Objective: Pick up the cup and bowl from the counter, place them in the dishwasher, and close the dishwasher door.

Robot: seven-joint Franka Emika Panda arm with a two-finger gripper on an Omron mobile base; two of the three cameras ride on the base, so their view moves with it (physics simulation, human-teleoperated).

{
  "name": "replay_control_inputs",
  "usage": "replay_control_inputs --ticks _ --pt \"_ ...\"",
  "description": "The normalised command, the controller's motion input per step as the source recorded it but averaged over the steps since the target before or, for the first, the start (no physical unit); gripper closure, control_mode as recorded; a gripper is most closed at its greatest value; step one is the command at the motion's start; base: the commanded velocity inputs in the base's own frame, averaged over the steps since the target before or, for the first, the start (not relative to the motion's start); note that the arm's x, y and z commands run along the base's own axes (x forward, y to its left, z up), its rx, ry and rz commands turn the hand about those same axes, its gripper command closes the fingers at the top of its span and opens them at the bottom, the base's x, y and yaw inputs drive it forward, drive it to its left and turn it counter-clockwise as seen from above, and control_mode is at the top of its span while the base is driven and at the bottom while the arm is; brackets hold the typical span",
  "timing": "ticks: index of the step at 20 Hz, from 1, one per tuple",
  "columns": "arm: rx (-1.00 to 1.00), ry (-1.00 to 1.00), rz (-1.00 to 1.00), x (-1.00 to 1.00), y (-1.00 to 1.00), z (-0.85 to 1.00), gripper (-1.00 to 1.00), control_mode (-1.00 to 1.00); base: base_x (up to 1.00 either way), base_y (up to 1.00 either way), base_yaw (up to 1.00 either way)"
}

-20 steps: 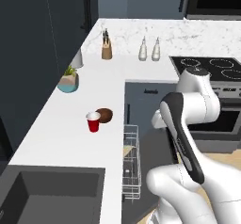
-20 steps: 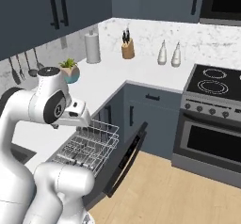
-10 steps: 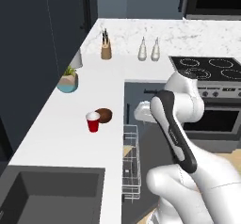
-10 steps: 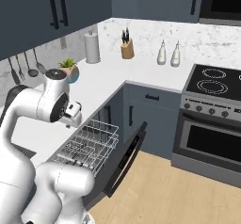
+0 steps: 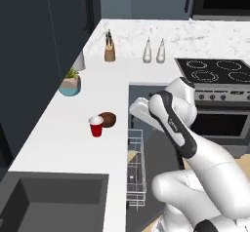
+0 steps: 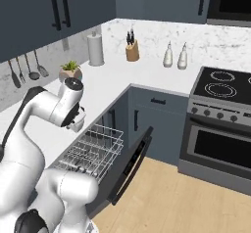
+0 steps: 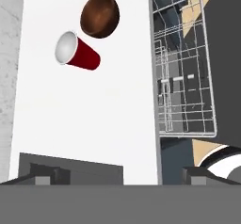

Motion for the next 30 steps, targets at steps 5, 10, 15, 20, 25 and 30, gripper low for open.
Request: replay_control_inputs --ticks 5,10,15,20,25,30 --pt "0.0 0.13 -0.01 0.52 0.0 0.0 -1.0 -1.0 0.0 0.0 0.0" --pt "0.0 0.03 0.0 0.44 0.01 -0.05 -1.0 -1.0 0.0 0.0 0.0" --pt "-0.02 0.0 -0.01 0.43 0.1 -0.27 -1.0 -1.0 0.0 0.0 0.0" --pt "-0.03 0.0 -0.01 0.42 0.18 -0.19 -1.0 -1.0 0.0 0.0 0.0" --pt "-0.02 0.02 -0.01 0.48 0.15 -0.14 -1.0 -1.0 0.0 0.0 0.0" --pt "-0.02 0.01 -0.01 0.5 0.1 -0.2 -1.0 -1.0 0.0 0.0 0.0"
